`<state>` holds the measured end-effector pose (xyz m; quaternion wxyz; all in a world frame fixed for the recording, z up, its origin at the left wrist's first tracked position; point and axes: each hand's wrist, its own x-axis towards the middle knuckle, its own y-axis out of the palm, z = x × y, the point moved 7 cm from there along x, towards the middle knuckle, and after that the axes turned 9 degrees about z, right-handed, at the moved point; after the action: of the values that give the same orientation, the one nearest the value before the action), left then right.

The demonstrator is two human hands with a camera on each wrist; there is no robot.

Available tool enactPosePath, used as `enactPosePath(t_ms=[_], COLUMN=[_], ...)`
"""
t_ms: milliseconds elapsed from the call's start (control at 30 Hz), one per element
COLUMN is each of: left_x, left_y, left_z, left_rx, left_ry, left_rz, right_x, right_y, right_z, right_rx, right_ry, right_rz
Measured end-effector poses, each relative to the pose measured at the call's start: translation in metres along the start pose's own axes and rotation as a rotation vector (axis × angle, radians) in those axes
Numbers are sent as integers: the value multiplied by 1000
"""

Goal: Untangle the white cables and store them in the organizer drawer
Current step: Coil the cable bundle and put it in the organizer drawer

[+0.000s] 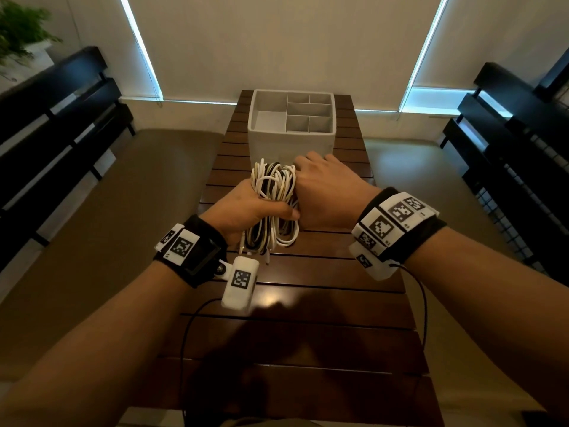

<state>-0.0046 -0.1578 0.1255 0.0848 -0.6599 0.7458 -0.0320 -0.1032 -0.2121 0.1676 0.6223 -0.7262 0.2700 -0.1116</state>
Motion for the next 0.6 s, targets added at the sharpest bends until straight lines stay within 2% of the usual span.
enactPosePath(t_ms=[267,500,600], left_x=[0,-4,-4], left_y=[1,0,1], left_z=[-6,-10,-15], left_rx=[-38,-37,-57], left_ry=[17,37,64], left_rz=[59,53,32], right_x=[4,0,-3], right_y=[-3,-7,-12], right_z=[-6,-6,-12], right_rx=[88,292,302], right_ry=[-78,-151,-169], right_rz=[0,47,65])
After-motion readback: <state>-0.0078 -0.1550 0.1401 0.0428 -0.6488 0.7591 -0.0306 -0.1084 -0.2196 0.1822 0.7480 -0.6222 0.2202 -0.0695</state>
